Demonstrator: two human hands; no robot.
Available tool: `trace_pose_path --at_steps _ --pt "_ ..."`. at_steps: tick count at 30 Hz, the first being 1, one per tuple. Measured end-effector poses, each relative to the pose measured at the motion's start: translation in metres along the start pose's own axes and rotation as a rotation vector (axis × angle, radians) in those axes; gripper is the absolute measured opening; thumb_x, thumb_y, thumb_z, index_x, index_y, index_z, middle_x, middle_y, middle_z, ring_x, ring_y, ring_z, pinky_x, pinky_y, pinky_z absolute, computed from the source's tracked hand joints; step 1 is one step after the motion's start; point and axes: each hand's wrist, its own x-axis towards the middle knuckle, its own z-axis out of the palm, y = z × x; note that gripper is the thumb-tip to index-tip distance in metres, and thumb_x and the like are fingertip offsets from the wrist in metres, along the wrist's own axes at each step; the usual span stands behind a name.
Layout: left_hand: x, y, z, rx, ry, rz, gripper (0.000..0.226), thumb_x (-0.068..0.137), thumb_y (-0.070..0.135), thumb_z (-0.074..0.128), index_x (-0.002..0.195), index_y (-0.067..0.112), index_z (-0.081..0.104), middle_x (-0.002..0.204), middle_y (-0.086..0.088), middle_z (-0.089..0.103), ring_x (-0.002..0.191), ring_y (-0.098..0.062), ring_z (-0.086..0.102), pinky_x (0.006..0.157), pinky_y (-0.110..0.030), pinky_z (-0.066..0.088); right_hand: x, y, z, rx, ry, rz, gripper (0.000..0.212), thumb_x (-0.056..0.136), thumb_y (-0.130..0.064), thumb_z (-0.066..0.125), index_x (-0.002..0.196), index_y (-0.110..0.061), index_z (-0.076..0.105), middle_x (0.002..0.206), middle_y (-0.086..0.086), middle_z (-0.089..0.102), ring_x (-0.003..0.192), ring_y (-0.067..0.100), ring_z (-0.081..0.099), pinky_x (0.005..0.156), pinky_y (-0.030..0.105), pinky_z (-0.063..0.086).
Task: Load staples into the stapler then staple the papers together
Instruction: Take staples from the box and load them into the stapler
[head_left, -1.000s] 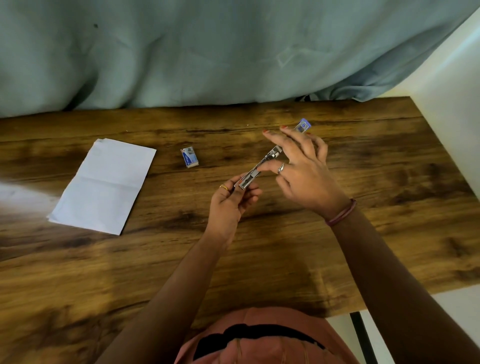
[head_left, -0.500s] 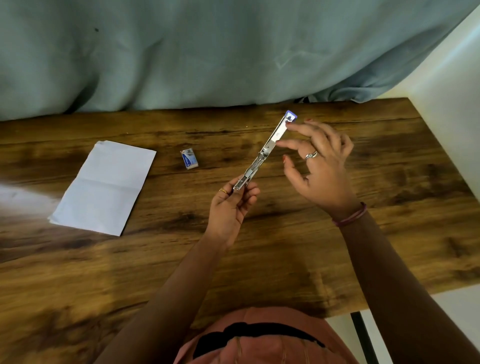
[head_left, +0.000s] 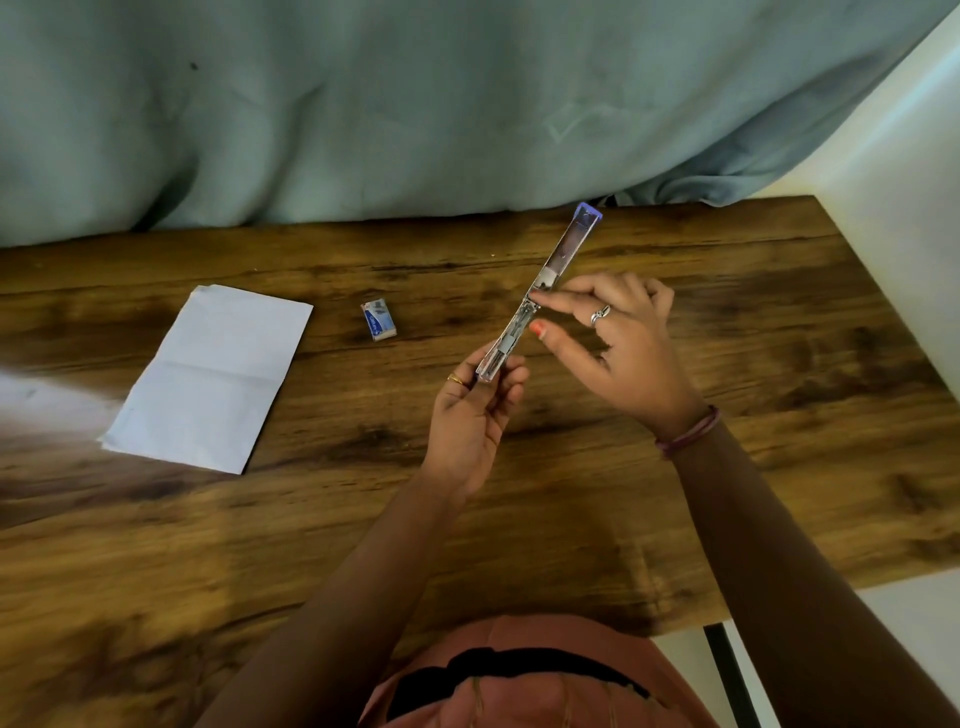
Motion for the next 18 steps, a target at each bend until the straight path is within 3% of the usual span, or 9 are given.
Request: trace_pose_path --at_steps 8,13,18 --pt "0.006 0.004 0.017 -0.067 -0.108 0.045 0.034 0.096 -0.003 0.044 0.118 0.016 0.06 0.1 -0.01 0.073 0.086 -0.013 0.07 0.074 -0.021 0.058 0.018 -0.004 -0.009 0.215 0.054 -0.014 0.03 0.089 -0.044 0.057 0.115 -0.031 0.063 0.101 -0.006 0.067 0.095 0.008 0.049 0.081 0.038 0.033" --pt "0.015 0.014 0.026 -0.088 -0.143 0.075 0.033 0.094 -0.004 0.045 0.116 0.016 0.059 0.096 -0.01 0.073 0.084 -0.013 0.071 0.076 -0.022 0.058 0.03 -0.002 -0.015 0.329 0.048 -0.086 0.028 0.085 -0.022 0.069 0.112 -0.013 0.068 0.101 0.004 0.067 0.093 0.023 0.059 0.078 0.046 0.048" --pt "0.019 0.02 0.031 -0.082 -0.174 0.083 0.033 0.097 -0.005 0.042 0.114 0.016 0.061 0.095 -0.009 0.073 0.083 -0.012 0.071 0.072 -0.021 0.058 0.029 -0.001 -0.016 0.379 0.005 -0.045 0.031 0.086 -0.019 0.068 0.115 -0.008 0.066 0.101 0.008 0.067 0.092 0.027 0.061 0.077 0.048 0.05"
